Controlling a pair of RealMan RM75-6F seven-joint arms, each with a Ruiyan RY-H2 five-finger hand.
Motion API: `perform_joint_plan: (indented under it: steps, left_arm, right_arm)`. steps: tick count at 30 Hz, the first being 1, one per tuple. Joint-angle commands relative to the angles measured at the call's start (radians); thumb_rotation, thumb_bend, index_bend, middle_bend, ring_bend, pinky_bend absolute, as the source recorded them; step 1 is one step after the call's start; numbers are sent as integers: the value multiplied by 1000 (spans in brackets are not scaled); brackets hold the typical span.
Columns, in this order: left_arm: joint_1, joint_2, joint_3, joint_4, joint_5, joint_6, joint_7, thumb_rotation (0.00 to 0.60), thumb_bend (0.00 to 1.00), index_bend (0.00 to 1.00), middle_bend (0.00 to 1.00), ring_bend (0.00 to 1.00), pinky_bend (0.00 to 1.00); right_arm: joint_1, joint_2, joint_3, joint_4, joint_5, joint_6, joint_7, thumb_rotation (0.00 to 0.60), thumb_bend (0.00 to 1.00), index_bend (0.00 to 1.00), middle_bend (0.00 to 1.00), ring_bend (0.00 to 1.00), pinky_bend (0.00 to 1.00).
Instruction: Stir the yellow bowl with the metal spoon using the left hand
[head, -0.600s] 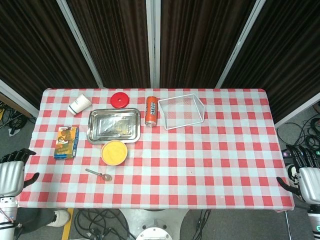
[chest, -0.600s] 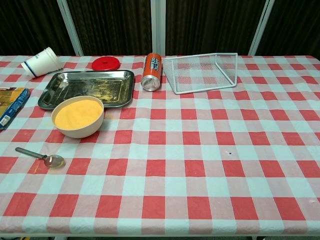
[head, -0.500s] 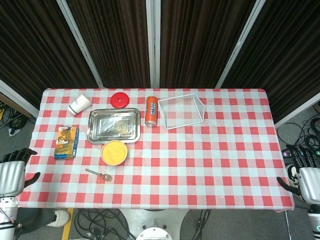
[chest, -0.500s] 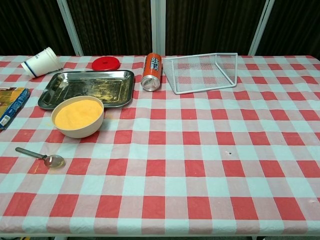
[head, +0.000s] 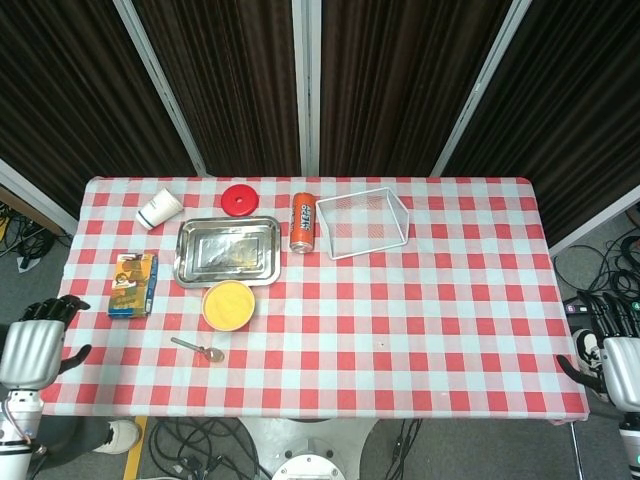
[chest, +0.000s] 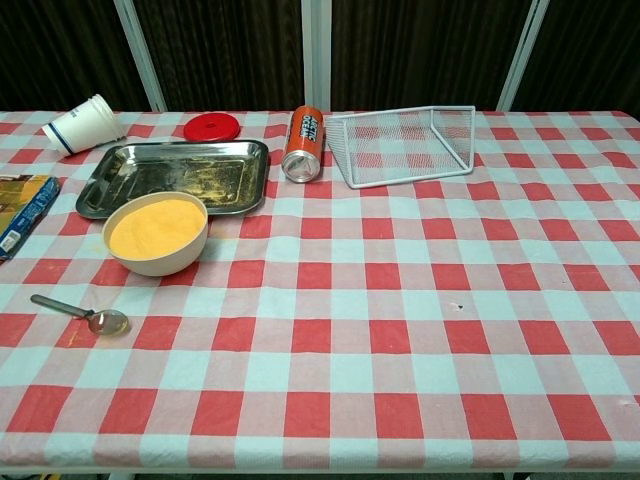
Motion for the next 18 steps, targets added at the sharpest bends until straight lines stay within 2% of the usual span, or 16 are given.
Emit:
perform_joint_plan:
  steps: [1,4,7,10,14,18]
  left_arm:
    - [-51,-1,-9,28,-1,-88,-19,600,190,408,421,319,307]
    - [-98,-25,-20,77,-5,-163,-41,600,191,439,503,420,397]
    - [-146,-54,-23,127,-1,-244,-66,600,195,474,638,584,654]
    - [-190,-87,-14,171,12,-320,-97,600,198,495,735,692,782]
    - [-236,-132,1,217,28,-405,-145,600,201,508,794,754,851]
    - [-265,-181,12,256,32,-455,-161,600,201,509,821,778,867]
  right_arm:
    - [6,4,4,-3,1,-5,-5,600,120,0,103,0,28]
    - [12,8,8,-9,3,-12,-13,600,120,0,103,0,28]
    - [15,10,8,-14,6,-18,-17,600,120,0,103,0,28]
    - [17,10,9,-16,11,-23,-22,600,120,0,103,0,28]
    - [21,6,9,-17,19,-33,-40,600,121,0,103,0,28]
    - [24,2,10,-21,24,-39,-54,600,122,0,103,0,28]
